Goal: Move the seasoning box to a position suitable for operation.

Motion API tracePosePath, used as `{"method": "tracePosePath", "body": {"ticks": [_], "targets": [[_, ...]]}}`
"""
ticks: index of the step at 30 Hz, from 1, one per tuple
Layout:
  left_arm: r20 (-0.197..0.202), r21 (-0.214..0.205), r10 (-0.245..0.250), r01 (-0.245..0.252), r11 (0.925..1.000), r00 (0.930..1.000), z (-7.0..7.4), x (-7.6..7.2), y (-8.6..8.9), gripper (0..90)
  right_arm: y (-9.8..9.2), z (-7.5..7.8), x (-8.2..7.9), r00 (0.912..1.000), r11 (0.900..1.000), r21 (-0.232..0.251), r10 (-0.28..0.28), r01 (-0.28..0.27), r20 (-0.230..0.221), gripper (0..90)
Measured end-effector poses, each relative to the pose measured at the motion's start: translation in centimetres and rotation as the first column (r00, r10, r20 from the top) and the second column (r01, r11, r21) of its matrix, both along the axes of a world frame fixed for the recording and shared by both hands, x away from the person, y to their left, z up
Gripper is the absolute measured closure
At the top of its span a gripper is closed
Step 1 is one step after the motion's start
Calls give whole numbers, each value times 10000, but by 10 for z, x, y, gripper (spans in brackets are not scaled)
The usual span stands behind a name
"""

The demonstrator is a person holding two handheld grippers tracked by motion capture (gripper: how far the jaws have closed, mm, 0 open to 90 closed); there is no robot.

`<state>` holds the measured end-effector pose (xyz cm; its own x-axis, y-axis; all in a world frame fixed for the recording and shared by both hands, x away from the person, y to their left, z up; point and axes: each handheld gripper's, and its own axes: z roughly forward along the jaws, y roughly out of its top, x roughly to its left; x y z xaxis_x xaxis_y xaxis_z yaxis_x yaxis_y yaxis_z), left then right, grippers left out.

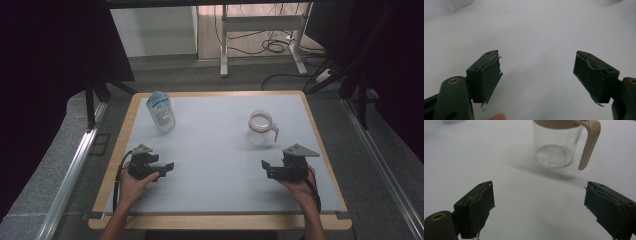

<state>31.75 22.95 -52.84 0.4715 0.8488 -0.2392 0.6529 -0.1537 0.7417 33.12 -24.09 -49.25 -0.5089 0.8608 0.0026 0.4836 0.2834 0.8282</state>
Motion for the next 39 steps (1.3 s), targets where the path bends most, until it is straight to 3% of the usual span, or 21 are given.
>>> {"method": "tracePosePath", "body": {"ticks": [4,7,8,13,16,22,24,28,33,36,38,39], "targets": [[70,281,38,-40,9996,10000,-2,3,0,251,-6,-8,4,9998,9997,-241,-73,68,-202,98],[99,530,2,-7,9986,10000,-4,3,-2,253,-10,-9,6,9996,9999,-151,-33,28,-291,99],[277,917,3,-28,9958,9996,-4,3,-3,256,-12,-9,7,9997,10000,-65,-16,15,-260,104],[481,863,-47,5,9963,9988,-4,3,-5,267,-15,-10,7,9996,9999,104,-75,78,-286,109],[354,1060,-264,225,9941,9990,-6,1,-7,257,-12,-5,5,9996,9994,-249,-259,256,-103,110],[217,290,-313,307,9991,9993,1,-4,2,252,-3,13,4,9993,9994,-321,-125,136,349,109],[268,246,-225,218,9995,9994,3,-5,5,250,0,24,6,9985,9994,-335,-42,60,541,109],[313,168,-194,189,9997,9993,6,-5,8,246,12,50,22,9969,9975,-660,290,-241,737,94],[322,213,-284,277,9994,9991,5,-4,6,240,16,68,41,9964,9987,-407,322,-291,784,82],[301,121,-349,345,9993,9989,6,-3,6,241,20,80,70,9976,9991,-251,353,-338,602,67],[283,131,-375,372,9992,9989,5,-2,5,241,22,81,75,9977,9991,-251,369,-356,563,65],[268,168,-395,390,9991,9989,5,-2,5,241,27,83,91,9985,9989,-340,340,-325,428,59]]}}
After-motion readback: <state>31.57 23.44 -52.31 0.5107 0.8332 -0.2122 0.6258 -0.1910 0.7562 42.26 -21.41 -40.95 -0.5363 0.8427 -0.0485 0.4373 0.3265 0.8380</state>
